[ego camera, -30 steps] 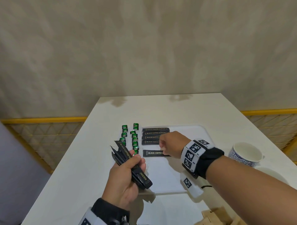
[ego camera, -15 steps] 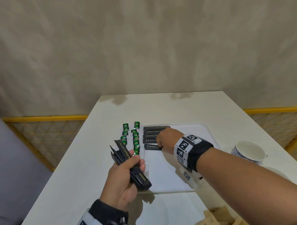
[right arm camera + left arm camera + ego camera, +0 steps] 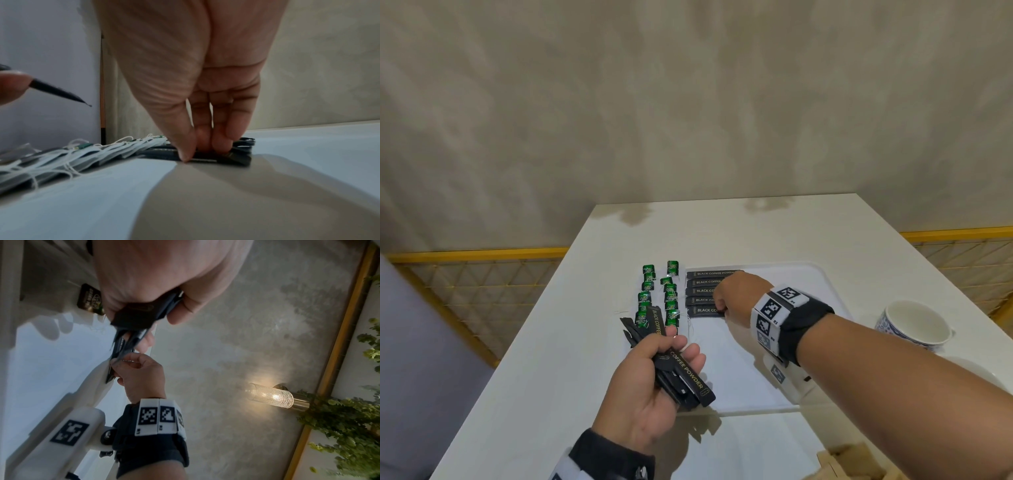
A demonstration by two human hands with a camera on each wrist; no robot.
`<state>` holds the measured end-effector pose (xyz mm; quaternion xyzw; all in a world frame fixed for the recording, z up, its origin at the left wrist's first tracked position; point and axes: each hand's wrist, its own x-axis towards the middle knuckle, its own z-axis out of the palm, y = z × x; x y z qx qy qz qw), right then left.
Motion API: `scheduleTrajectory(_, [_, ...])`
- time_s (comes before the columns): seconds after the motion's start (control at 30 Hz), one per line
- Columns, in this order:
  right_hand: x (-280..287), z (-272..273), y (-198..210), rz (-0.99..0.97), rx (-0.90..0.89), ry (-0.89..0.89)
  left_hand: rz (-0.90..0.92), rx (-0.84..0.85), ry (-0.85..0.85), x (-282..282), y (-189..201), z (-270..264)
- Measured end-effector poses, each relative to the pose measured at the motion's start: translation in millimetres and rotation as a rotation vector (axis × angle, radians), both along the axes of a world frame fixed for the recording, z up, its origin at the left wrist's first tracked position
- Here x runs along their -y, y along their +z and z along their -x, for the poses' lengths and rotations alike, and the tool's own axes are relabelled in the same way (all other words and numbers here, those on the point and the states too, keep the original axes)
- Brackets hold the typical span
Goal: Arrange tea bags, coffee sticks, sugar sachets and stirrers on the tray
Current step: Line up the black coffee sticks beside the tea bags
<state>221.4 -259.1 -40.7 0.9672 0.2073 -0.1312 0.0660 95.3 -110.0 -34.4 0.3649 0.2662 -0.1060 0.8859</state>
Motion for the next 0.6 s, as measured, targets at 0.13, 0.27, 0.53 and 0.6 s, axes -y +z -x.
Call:
scheduleTrajectory(0.13, [4,6,5,-0.272,0.010,-0.085,-0.049,-0.012,-0.021,1,-2,0])
scheduleTrajectory(0.27, [5,21,21,-0.720,-0.245,-0.195,-0.071,0.022,-0.070,2,-1,0])
scheduleTrajectory(0.53, [-5,48,31,-1.113,-0.574,-0.247,-0.152,0.056,-0.111,20,-1,2])
scheduleTrajectory(0.6, [-5,50,30,-1.147,-0.579,-0.274,-0.173,0.055,-0.110,22,-1,3])
